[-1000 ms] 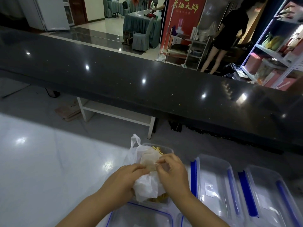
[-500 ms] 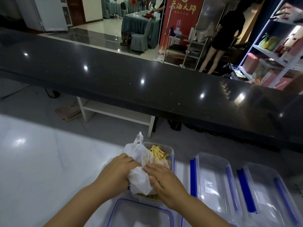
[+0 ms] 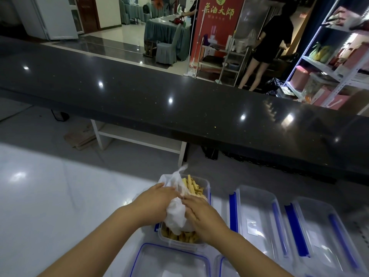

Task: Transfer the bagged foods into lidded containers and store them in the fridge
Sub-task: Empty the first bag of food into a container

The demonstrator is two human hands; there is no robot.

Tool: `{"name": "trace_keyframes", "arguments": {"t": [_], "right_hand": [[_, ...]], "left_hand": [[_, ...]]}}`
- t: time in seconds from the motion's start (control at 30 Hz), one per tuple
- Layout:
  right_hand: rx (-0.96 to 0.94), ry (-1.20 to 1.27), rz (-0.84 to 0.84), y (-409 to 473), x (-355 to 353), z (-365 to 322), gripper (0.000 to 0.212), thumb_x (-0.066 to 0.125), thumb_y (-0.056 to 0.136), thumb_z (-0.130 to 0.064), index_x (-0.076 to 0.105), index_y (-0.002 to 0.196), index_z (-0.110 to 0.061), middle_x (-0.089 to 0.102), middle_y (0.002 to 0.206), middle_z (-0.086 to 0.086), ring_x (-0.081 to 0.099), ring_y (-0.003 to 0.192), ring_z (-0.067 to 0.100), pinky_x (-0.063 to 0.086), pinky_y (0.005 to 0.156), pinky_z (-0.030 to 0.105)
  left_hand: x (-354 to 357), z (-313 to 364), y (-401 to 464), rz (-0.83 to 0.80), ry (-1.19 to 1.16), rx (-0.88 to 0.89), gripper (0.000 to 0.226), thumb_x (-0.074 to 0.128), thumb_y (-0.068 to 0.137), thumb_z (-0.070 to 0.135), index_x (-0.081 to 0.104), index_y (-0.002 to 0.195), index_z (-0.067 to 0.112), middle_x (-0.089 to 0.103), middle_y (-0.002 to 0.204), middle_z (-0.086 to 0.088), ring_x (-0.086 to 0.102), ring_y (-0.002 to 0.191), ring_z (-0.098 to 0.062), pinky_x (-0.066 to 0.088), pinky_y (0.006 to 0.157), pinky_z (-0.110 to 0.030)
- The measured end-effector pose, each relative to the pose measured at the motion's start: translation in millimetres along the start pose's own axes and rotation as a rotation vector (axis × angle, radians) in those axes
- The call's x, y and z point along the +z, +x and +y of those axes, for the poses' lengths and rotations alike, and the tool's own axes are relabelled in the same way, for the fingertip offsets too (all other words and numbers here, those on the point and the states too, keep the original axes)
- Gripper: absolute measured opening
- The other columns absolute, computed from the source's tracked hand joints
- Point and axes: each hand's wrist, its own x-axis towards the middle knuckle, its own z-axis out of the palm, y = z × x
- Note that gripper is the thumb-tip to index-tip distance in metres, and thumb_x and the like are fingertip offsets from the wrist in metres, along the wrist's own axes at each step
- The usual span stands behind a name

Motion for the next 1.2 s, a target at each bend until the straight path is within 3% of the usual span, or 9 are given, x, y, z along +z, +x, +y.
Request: {"name": "trace_keyframes", "arguments": {"t": [0.17, 0.37, 0.5, 0.73, 0.9, 1.0, 1.07, 1.13, 1.2], "right_hand": [[-0.008, -0.208, 0.034, -9, -11, 4, 0.039, 0.029, 0.100, -0.034, 0.046, 0.135, -0.030, 0.044, 0.140, -0.010, 0.038, 0.125, 0.010, 0.031, 0.103, 0.023], [0.066, -0.083, 0.028, 5, -4, 1, 0.038, 0.032, 0.100, -0.029, 0.048, 0.134, -0.024, 0.043, 0.140, -0.008, 0.035, 0.126, 0.011, 0.027, 0.103, 0.019], [0.056, -0.093, 0.121, 6, -10, 5, 0.035, 0.035, 0.100, -0.027, 0.050, 0.132, -0.030, 0.041, 0.140, -0.014, 0.034, 0.126, 0.003, 0.023, 0.096, 0.008], [0.181, -0.085, 0.050, 11, -6, 15, 0.043, 0.045, 0.095, -0.033, 0.041, 0.138, -0.029, 0.045, 0.141, -0.006, 0.041, 0.127, 0.012, 0.035, 0.106, 0.025], [0.153, 0.082, 0.219, -2, -18, 15, 0.032, 0.040, 0.099, -0.029, 0.053, 0.127, -0.033, 0.054, 0.129, -0.013, 0.044, 0.113, -0.001, 0.036, 0.097, 0.013], [0.077, 0.246, 0.332, -17, -22, 3, 0.040, 0.044, 0.091, -0.051, 0.032, 0.130, -0.056, 0.037, 0.138, -0.027, 0.033, 0.125, -0.008, 0.035, 0.105, 0.024], [-0.016, 0.260, 0.318, -26, -21, -7, 0.064, 0.045, 0.078, -0.068, 0.011, 0.133, -0.064, 0.011, 0.144, -0.040, 0.017, 0.132, -0.014, 0.027, 0.105, 0.019], [-0.082, 0.157, 0.278, -31, -16, -14, 0.089, 0.052, 0.069, -0.067, -0.009, 0.134, -0.061, -0.010, 0.145, -0.040, 0.005, 0.131, -0.019, 0.020, 0.104, 0.013], [-0.123, 0.043, 0.309, -29, -10, -18, 0.100, 0.059, 0.070, -0.056, -0.017, 0.134, -0.060, -0.016, 0.149, -0.032, 0.013, 0.134, -0.011, 0.031, 0.103, 0.017]], "left_hand": [[4, 2, 0, -0.044, 0.076, -0.078, 0.055, 0.059, 0.083, 0.013, 0.045, 0.135, 0.023, 0.053, 0.131, -0.003, 0.050, 0.116, -0.020, 0.041, 0.089, -0.025], [-2, 5, 5, 0.019, 0.088, 0.021, 0.062, 0.057, 0.088, 0.016, 0.031, 0.144, 0.026, 0.030, 0.151, 0.004, 0.029, 0.137, -0.015, 0.022, 0.113, -0.027], [-2, 2, 7, 0.077, 0.010, 0.017, 0.045, 0.049, 0.090, 0.012, 0.047, 0.134, 0.021, 0.046, 0.139, 0.000, 0.042, 0.126, -0.017, 0.034, 0.105, -0.029], [-10, 21, 38, -0.004, 0.031, -0.088, 0.050, 0.052, 0.093, 0.017, 0.038, 0.140, 0.015, 0.039, 0.146, -0.005, 0.037, 0.132, -0.021, 0.029, 0.109, -0.030], [-12, 25, 49, -0.225, 0.061, -0.289, 0.049, 0.056, 0.090, 0.035, 0.048, 0.134, 0.015, 0.050, 0.135, -0.008, 0.049, 0.122, -0.024, 0.038, 0.103, -0.035], [-16, 21, 36, -0.099, 0.093, -0.225, 0.036, 0.055, 0.090, 0.024, 0.054, 0.125, 0.018, 0.059, 0.122, -0.005, 0.056, 0.108, -0.021, 0.045, 0.091, -0.029], [-14, 21, 29, 0.036, 0.111, -0.130, 0.030, 0.055, 0.088, 0.022, 0.056, 0.118, 0.021, 0.061, 0.114, -0.003, 0.057, 0.103, -0.022, 0.046, 0.086, -0.029], [-22, 31, 35, 0.023, 0.015, -0.259, 0.027, 0.060, 0.080, 0.031, 0.059, 0.105, 0.021, 0.064, 0.101, -0.003, 0.061, 0.093, -0.023, 0.049, 0.085, -0.035], [-28, 43, 37, -0.040, -0.071, -0.380, 0.023, 0.065, 0.078, 0.033, 0.060, 0.096, 0.018, 0.065, 0.091, -0.002, 0.064, 0.088, -0.022, 0.052, 0.083, -0.036]]}}
